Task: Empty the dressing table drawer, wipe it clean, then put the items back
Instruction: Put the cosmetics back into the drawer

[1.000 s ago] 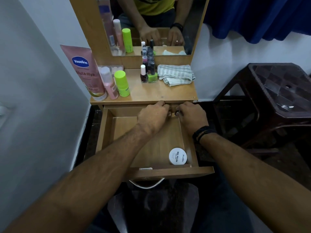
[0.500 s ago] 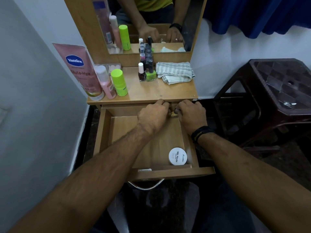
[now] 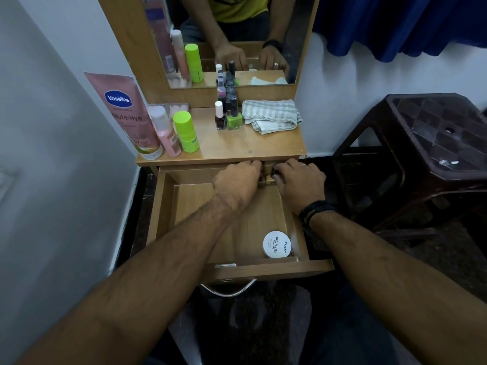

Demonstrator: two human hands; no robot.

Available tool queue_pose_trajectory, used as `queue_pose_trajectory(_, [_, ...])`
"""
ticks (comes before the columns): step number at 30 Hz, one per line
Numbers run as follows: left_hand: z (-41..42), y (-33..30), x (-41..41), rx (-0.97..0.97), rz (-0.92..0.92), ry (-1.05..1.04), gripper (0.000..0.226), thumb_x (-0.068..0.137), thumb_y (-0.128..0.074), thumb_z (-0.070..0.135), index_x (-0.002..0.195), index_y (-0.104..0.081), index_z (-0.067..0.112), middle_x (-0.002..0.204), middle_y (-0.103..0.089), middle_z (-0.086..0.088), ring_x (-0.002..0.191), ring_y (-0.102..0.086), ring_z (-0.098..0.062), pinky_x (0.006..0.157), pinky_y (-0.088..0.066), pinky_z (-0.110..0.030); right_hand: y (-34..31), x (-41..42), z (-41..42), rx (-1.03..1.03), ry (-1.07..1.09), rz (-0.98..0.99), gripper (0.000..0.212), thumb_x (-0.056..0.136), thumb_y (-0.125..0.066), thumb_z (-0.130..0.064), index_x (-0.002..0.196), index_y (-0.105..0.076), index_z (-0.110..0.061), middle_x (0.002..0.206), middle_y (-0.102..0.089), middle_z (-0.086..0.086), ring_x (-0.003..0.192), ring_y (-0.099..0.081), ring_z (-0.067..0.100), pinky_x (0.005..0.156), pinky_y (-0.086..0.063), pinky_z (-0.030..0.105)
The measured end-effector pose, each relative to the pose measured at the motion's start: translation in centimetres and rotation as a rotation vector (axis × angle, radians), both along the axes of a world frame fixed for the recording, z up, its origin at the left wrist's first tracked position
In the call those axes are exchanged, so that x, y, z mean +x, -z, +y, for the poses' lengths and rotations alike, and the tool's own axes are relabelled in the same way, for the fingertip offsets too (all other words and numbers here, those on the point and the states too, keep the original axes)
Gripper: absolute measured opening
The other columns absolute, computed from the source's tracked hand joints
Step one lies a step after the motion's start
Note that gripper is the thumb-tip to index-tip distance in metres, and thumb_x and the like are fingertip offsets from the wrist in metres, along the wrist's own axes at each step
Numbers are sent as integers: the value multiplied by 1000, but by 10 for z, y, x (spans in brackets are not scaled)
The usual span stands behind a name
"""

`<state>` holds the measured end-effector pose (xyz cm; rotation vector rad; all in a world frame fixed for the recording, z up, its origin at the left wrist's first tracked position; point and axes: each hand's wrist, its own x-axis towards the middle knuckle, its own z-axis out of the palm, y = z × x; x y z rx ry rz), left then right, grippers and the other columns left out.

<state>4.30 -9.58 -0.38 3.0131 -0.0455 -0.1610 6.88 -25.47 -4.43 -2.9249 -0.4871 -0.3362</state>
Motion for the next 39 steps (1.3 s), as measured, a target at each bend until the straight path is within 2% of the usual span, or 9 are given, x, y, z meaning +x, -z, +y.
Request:
queue_pose_trajectory(5, [6,-8,-5,1,-4,8,30,106,-38,37,126,-54,23,126,-62,-5,110,-61,-34,81,-51,-46,-7,-5,-2,53,12,-20,25,94,-56,-37,110,-69,-23,103,-68,-1,88,-64,24,78,-47,40])
queue_pose_trajectory(11, [26,-39,-4,32,-250,88,30,105,-40,41,118,-59,22,111,-67,-5,94,-65,-32,74,-55,-45,-38,2,12,140,-21,-114,31,92,-48,-41,102,-71,-23,95,-69,-2,75,-64,27,65,-53,40])
queue_pose_trajectory(16, [40,-84,22,52,-419,55,21,101,-53,33,112,-65,19,99,-69,-7,86,-67,-31,70,-58,-46,-76,26,44,227,-40,-78,36,92,-46,-45,116,-67,-28,106,-68,-4,91,-65,26,75,-54,44])
queue_pose_trajectory(20, [48,-105,42,63,-351,-55,19,92,-56,13,109,-66,15,105,-63,-11,94,-64,-38,74,-57,-50,-97,50,70,236,-55,45,39,93,-50,-44,129,-60,-34,123,-63,-3,106,-63,30,85,-53,47])
queue_pose_trajectory(23, [52,-109,49,46,-277,-98,22,93,-58,16,114,-65,14,115,-59,-11,103,-61,-40,74,-53,-47,-103,62,85,213,-76,114,44,92,-51,-40,137,-52,-37,127,-59,-1,108,-61,31,85,-53,49])
queue_pose_trajectory(28, [57,-111,59,92,-201,-164,24,92,-58,18,115,-65,17,115,-62,-8,106,-61,-35,70,-48,-45,-101,73,100,151,-63,186,50,93,-48,-40,142,-40,-45,126,-56,-1,108,-59,32,82,-53,52])
queue_pose_trajectory(31, [57,-111,59,136,-180,-197,23,93,-58,15,114,-65,17,108,-61,-7,104,-61,-33,65,-46,-45,-101,75,103,164,-59,136,41,95,-48,-42,136,-49,-41,122,-57,-1,105,-60,33,82,-53,53])
queue_pose_trajectory(34, [58,-111,59,140,-160,-218,20,93,-58,12,110,-66,17,95,-52,-5,98,-61,-32,66,-49,-46,-101,75,105,211,-72,68,23,94,-53,-40,113,-60,-29,114,-59,-1,99,-60,32,81,-53,51])
queue_pose_trajectory(39, [60,-109,61,137,-208,-198,16,92,-61,11,106,-65,16,86,-50,-3,80,-51,-27,63,-49,-44,-108,74,108,301,-94,40,10,93,-58,-28,97,-59,-19,98,-65,3,92,-60,29,77,-53,47])
